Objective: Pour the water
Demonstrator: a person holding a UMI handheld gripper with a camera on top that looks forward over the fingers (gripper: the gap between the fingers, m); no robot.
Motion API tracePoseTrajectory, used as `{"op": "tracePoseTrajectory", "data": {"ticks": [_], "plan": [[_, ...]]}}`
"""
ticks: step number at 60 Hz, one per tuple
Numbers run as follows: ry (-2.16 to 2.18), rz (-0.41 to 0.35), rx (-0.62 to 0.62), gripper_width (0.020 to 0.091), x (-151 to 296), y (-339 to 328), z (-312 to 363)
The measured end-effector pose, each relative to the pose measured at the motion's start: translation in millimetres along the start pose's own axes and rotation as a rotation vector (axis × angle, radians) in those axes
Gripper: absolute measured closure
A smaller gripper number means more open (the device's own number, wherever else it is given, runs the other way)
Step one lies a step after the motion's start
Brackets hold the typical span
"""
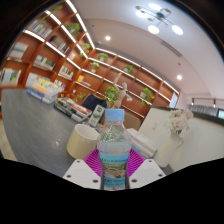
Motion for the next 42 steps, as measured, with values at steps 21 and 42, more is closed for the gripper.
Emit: {"op": "tracePoseTrajectory", "data": {"ticks": [21,42], "plan": [[-0.961,-0.007,-0.113,0.0834,22,82,-42],[-1.622,-0.145,-0.141,0.0833,52,106,-24]]}}
Point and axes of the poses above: the point between the fingertips, and its own axes, seen from behind it with the camera up: z to the left, x up, y forward, the way the camera looks, the point moved 6 cm from there along -y, backward, against the way the camera looks, and after that the axes turned 12 degrees about y, right-handed, at the moved point
